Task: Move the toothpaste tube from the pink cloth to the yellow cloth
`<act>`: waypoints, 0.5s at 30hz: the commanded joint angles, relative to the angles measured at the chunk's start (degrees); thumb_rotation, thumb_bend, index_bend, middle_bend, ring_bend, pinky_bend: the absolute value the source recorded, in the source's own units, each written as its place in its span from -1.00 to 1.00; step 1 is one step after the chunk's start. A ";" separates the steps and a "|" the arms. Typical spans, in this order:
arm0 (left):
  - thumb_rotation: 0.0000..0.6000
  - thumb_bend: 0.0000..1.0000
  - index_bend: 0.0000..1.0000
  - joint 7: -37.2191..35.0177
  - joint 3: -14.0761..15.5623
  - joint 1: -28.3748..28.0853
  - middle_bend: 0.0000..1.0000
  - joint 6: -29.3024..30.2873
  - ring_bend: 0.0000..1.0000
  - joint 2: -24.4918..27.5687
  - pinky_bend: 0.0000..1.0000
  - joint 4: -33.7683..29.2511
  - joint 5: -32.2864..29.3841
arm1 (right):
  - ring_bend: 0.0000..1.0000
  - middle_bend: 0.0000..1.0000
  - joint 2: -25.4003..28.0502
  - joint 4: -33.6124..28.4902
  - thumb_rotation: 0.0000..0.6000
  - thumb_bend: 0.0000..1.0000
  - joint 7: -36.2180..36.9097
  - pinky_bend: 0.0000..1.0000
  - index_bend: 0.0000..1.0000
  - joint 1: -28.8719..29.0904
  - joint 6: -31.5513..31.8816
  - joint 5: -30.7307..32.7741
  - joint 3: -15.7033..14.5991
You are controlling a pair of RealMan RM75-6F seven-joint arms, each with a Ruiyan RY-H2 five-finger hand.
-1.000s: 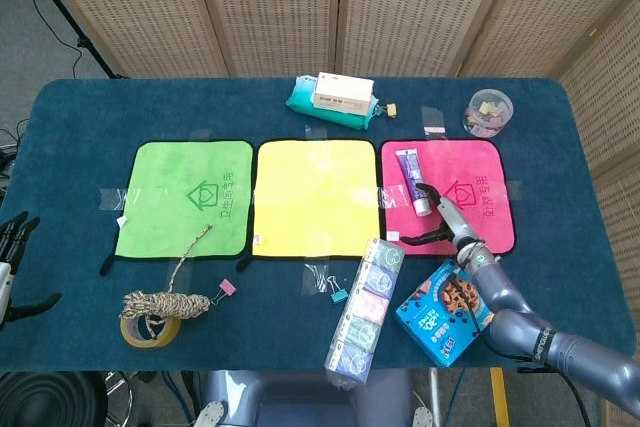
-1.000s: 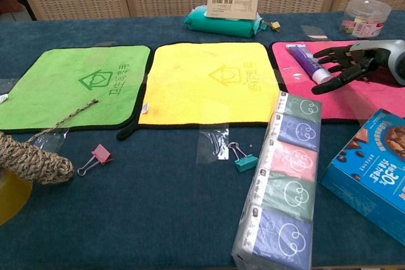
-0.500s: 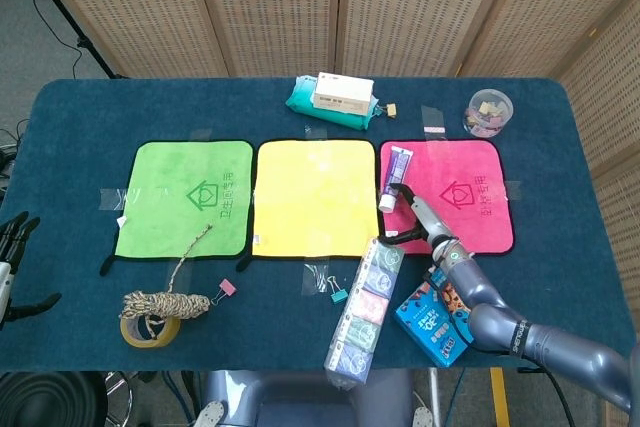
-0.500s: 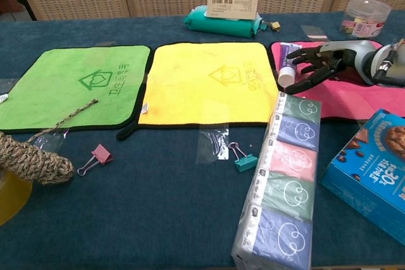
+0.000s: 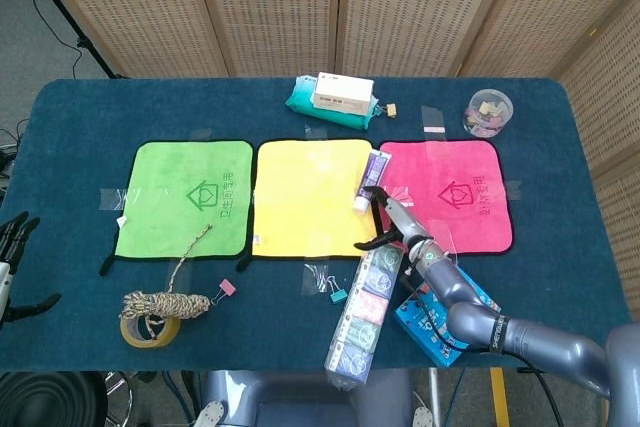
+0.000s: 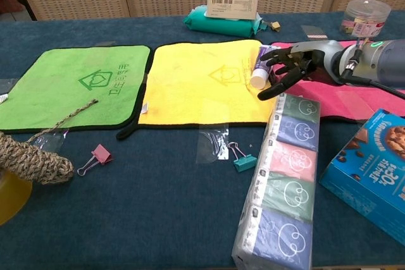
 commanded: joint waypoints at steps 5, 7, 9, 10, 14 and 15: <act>1.00 -1.00 -1.00 -0.33 0.05 0.01 -1.00 -0.02 -1.00 0.14 -1.00 -0.01 0.06 | -1.00 -1.00 -0.59 -0.44 1.00 -1.00 -2.20 -1.00 -1.00 2.12 1.00 2.40 -0.01; 1.00 -1.00 -1.00 -0.45 0.05 0.03 -1.00 0.04 -1.00 0.19 -1.00 0.01 0.10 | -1.00 -1.00 -0.55 -0.44 1.00 -1.00 -2.77 -1.00 -1.00 2.75 1.41 3.17 0.24; 1.00 -1.00 -1.00 -0.45 0.03 0.02 -1.00 0.03 -1.00 0.20 -1.00 0.01 0.05 | -1.00 -1.00 -0.46 -0.68 1.00 -1.00 -3.18 -1.00 -1.00 3.21 1.73 3.76 0.46; 1.00 -1.00 -1.00 -0.41 0.04 0.01 -1.00 0.01 -1.00 0.19 -1.00 0.00 0.05 | -1.00 -1.00 -0.41 -0.81 1.00 -1.00 -3.36 -1.00 -1.00 3.41 1.82 4.04 0.52; 1.00 -1.00 -1.00 -0.31 0.11 -0.06 -1.00 -0.14 -1.00 0.18 -1.00 -0.06 0.10 | -1.00 -1.00 -0.55 -1.20 1.00 -1.00 -4.12 -1.00 -1.00 4.35 2.09 5.26 0.69; 1.00 -1.00 -1.00 -0.34 0.11 -0.05 -1.00 -0.12 -1.00 0.18 -1.00 -0.06 0.12 | -1.00 -1.00 -0.58 -1.26 1.00 -1.00 -4.20 -1.00 -1.00 4.46 2.15 5.35 0.71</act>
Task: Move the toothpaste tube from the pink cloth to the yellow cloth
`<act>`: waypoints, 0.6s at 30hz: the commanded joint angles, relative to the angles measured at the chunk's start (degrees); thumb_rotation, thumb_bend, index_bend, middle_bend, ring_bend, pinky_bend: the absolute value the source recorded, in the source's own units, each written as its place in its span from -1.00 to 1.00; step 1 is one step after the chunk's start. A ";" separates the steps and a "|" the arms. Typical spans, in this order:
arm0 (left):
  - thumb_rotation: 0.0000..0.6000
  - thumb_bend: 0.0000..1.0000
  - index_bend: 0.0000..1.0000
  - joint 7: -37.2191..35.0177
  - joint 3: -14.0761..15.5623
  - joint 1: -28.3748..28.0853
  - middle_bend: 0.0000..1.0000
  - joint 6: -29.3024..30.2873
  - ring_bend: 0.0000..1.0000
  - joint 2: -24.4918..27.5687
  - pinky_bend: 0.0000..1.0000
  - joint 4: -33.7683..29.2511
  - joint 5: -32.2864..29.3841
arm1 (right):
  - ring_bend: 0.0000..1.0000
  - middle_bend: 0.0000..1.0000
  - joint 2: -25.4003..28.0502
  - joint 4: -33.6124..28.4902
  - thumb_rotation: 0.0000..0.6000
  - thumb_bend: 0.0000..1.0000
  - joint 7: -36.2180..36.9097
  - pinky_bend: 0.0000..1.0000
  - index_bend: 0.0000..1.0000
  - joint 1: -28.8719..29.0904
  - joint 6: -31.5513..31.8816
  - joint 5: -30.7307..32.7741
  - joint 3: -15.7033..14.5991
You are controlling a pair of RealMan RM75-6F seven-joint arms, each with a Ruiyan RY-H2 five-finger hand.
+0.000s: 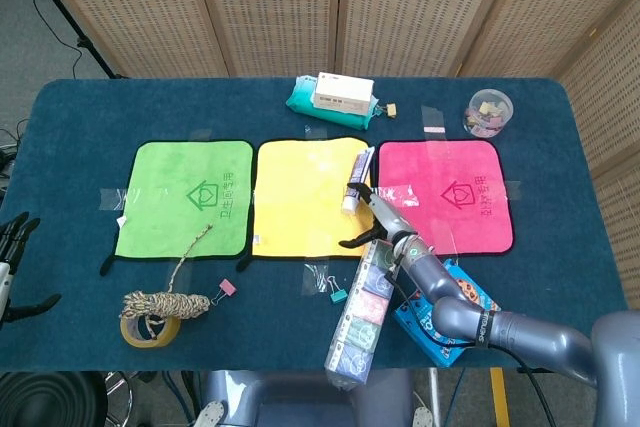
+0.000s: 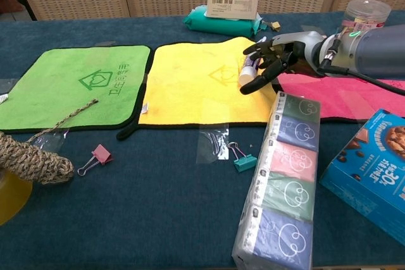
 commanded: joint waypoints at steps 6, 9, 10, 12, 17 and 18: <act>1.00 -1.00 -1.00 -0.24 0.00 0.06 -1.00 0.13 -1.00 0.08 -1.00 0.00 0.02 | -1.00 -1.00 -0.34 -0.66 1.00 -1.00 -0.80 -1.00 -1.00 0.85 0.38 0.62 0.01; 1.00 -1.00 -1.00 -0.24 0.05 0.03 -1.00 0.07 -1.00 0.12 -1.00 -0.04 0.10 | -1.00 -1.00 -0.79 -0.42 1.00 -1.00 -1.08 -1.00 -1.00 1.29 0.30 0.98 -0.07; 1.00 -1.00 -1.00 -0.28 0.08 0.04 -1.00 0.07 -1.00 0.15 -1.00 -0.05 0.12 | -1.00 -1.00 -0.98 -0.31 1.00 -1.00 -1.17 -1.00 -1.00 1.47 0.28 1.12 -0.06; 1.00 -1.00 -1.00 -0.42 0.10 0.09 -1.00 0.16 -1.00 0.19 -1.00 -0.05 0.19 | -1.00 -1.00 -1.33 -0.12 1.00 -1.00 -1.34 -1.00 -1.00 1.83 0.25 1.40 -0.02; 1.00 -1.00 -1.00 -0.76 0.05 0.12 -1.00 0.23 -1.00 0.27 -1.00 0.00 0.12 | -1.00 -1.00 -2.20 0.06 1.00 -1.00 -1.91 -1.00 -1.00 2.90 0.22 1.77 0.21; 1.00 -1.00 -1.00 -0.77 0.07 0.11 -1.00 0.21 -1.00 0.28 -1.00 0.01 0.15 | -1.00 -1.00 -2.34 0.06 1.00 -1.00 -2.00 -1.00 -1.00 3.10 0.19 1.90 0.27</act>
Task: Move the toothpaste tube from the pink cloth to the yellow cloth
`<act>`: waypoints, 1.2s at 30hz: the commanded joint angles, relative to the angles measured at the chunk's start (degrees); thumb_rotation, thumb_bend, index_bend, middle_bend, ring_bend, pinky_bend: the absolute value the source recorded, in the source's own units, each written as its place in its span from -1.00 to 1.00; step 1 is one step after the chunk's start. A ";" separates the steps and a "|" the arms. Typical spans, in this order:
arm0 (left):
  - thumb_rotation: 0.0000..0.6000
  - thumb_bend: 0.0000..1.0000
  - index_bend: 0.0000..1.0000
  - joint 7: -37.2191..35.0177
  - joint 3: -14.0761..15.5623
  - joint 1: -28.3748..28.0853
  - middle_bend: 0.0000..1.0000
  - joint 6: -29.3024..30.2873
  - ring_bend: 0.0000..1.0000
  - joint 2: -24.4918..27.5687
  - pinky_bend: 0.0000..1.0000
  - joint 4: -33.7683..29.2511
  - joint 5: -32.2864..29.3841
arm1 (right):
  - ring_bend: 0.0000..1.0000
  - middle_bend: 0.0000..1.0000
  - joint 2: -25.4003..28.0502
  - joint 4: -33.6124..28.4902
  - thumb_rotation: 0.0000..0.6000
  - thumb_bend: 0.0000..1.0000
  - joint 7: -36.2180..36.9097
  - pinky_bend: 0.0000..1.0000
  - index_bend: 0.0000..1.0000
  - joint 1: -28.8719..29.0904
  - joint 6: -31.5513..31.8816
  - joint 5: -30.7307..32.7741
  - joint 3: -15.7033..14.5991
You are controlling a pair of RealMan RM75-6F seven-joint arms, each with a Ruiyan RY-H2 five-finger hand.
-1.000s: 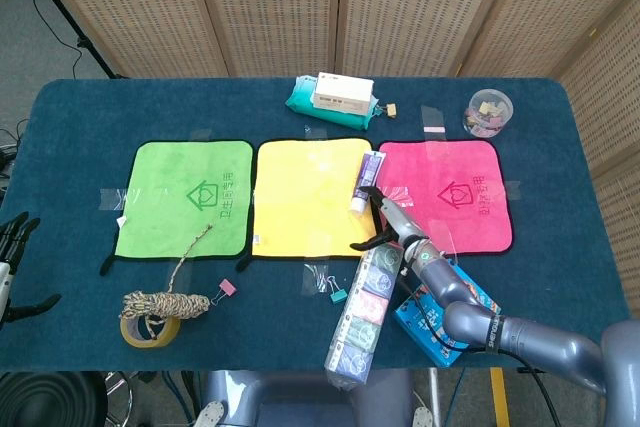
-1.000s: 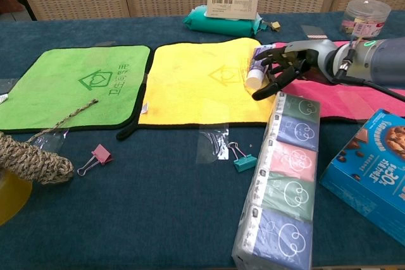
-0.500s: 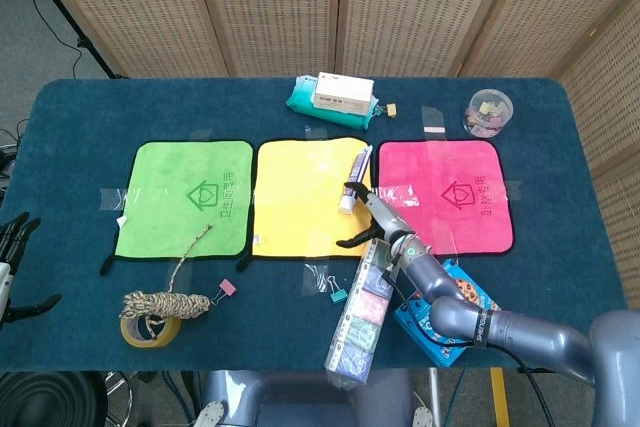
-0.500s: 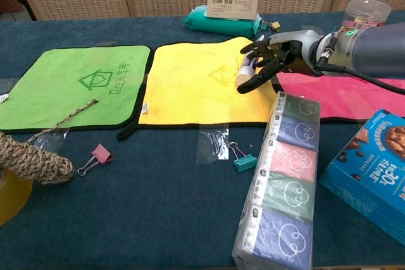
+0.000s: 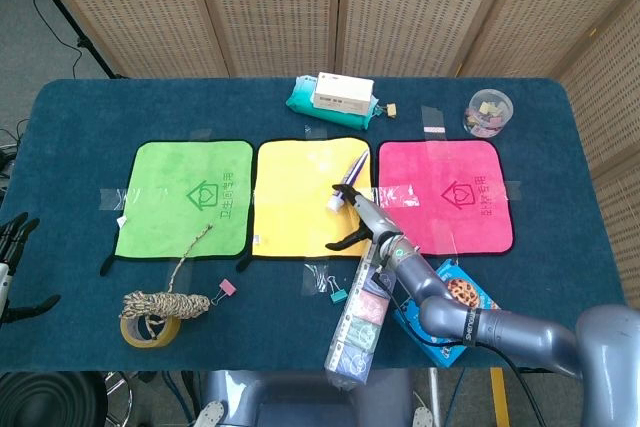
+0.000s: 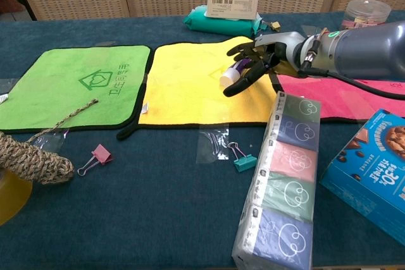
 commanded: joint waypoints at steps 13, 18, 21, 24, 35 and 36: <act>1.00 -1.00 -1.00 -0.07 0.13 -0.08 -1.00 -0.26 -1.00 0.16 -1.00 -0.08 0.05 | -1.00 -1.00 -4.26 3.41 1.00 -1.00 -1.43 -1.00 -1.00 4.10 -1.29 3.99 0.39; 1.00 -1.00 -1.00 -0.51 0.07 -0.09 -1.00 -0.25 -1.00 0.26 -1.00 0.02 0.01 | -1.00 -1.00 -5.10 3.37 1.00 -1.00 -1.76 -1.00 -1.00 5.18 -1.47 4.01 0.85; 1.00 -1.00 -1.00 -0.75 0.13 -0.08 -1.00 -0.26 -1.00 0.36 -1.00 0.03 0.11 | -1.00 -1.00 -5.52 3.34 1.00 -1.00 -1.95 -1.00 -1.00 5.80 -1.48 4.31 1.03; 1.00 -1.00 -1.00 -0.96 0.11 -0.07 -1.00 -0.19 -1.00 0.42 -1.00 0.05 0.17 | -1.00 -1.00 -5.93 3.43 1.00 -1.00 -2.12 -1.00 -1.00 6.39 -1.39 4.62 1.25; 1.00 -1.00 -1.00 -1.27 0.10 -0.09 -1.00 -0.22 -1.00 0.52 -1.00 0.15 0.14 | -1.00 -1.00 -7.81 3.94 1.00 -1.00 -2.52 -1.00 -1.00 8.67 -1.53 5.63 2.12; 1.00 -1.00 -1.00 -1.23 0.10 -0.08 -1.00 -0.21 -1.00 0.52 -1.00 0.14 0.11 | -1.00 -1.00 -8.03 3.98 1.00 -1.00 -2.57 -1.00 -1.00 8.94 -1.57 5.68 2.22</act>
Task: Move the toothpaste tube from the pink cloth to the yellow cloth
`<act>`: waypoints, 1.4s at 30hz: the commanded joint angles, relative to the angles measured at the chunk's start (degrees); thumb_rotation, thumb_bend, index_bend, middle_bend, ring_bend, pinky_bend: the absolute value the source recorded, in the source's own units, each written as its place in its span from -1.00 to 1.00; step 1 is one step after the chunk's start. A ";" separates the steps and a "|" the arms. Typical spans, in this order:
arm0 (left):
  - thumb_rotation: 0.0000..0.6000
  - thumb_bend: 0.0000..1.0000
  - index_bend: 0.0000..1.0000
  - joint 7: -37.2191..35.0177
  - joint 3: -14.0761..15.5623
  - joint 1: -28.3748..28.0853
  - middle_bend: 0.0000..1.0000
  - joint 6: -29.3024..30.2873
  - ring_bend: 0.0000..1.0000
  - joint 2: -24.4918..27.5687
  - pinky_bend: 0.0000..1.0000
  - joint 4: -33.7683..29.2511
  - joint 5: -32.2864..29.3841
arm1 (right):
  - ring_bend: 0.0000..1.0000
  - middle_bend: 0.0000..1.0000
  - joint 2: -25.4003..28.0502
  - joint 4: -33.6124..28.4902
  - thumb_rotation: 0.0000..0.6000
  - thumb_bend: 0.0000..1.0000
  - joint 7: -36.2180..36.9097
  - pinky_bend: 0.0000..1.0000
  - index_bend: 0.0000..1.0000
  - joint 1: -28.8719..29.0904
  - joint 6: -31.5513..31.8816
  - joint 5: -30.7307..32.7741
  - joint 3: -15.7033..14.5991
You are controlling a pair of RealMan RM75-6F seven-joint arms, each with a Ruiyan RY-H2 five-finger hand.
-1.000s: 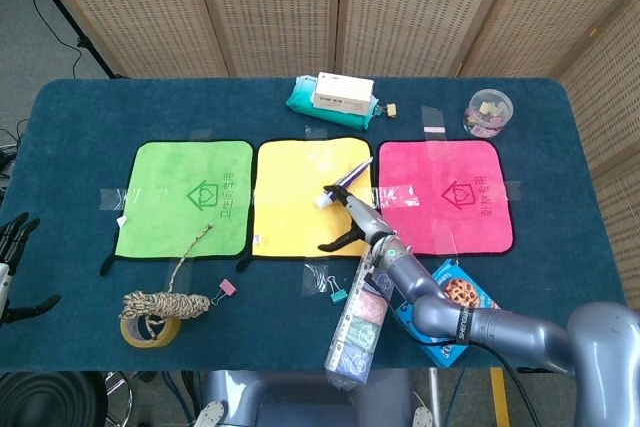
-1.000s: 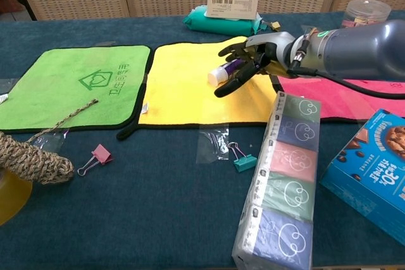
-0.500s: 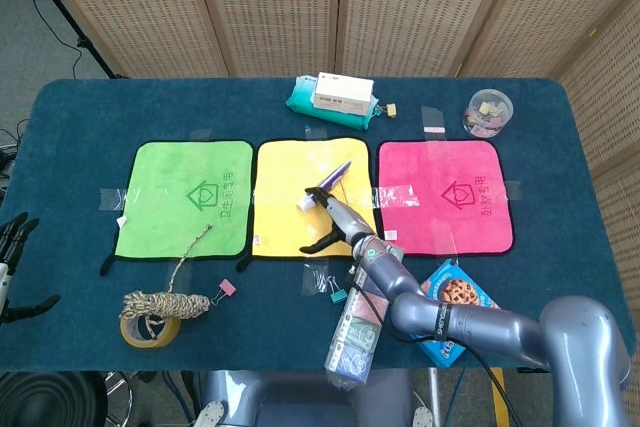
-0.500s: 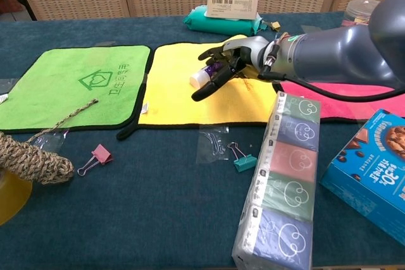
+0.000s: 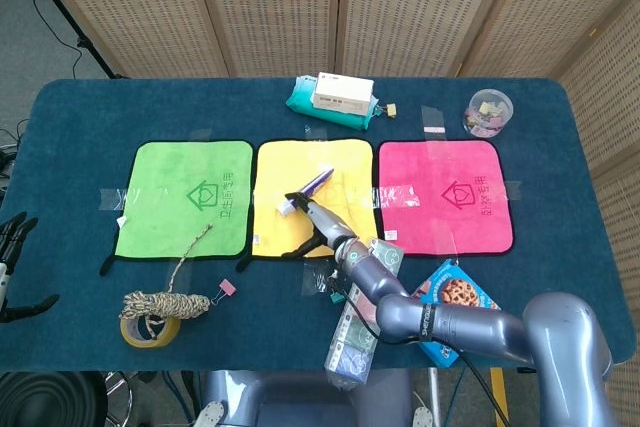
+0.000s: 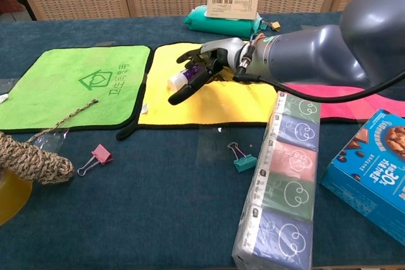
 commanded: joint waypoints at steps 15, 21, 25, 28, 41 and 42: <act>1.00 -1.00 -1.00 -0.96 0.02 0.24 -1.00 0.38 -1.00 0.36 -1.00 0.09 0.11 | -1.00 -1.00 3.60 -4.77 1.00 -1.00 -1.81 -1.00 -1.00 0.17 2.93 0.32 -0.24; 1.00 -1.00 -1.00 -0.92 0.19 0.23 -1.00 0.24 -1.00 0.31 -1.00 0.05 0.31 | -1.00 -1.00 11.13 -12.54 1.00 -1.00 -3.72 -1.00 -1.00 -2.73 6.71 -2.64 -1.33; 1.00 -1.00 -1.00 -0.50 0.27 0.12 -1.00 -0.07 -1.00 0.14 -1.00 -0.05 0.23 | -1.00 -1.00 17.85 -18.33 1.00 -1.00 -5.94 -1.00 -1.00 -6.65 11.46 -8.37 -3.63; 1.00 -1.00 -1.00 0.25 0.28 -0.04 -1.00 -0.38 -1.00 -0.10 -1.00 -0.19 0.13 | -1.00 -1.00 22.16 -20.79 1.00 -1.00 -7.91 -1.00 -1.00 -10.19 15.61 -13.99 -6.39; 1.00 -1.00 -1.00 3.80 -0.13 0.26 -1.00 1.12 -1.00 -1.84 -1.00 -0.22 0.06 | -1.00 -1.00 29.89 -10.59 1.00 -1.00 -11.24 -1.00 -1.00 -31.84 41.88 -48.20 -24.12; 1.00 -1.00 -1.00 3.76 -0.13 0.29 -1.00 1.20 -1.00 -1.86 -1.00 -0.20 0.11 | -1.00 -1.00 29.77 -9.26 1.00 -1.00 -10.25 -1.00 -1.00 -33.53 43.61 -49.61 -24.86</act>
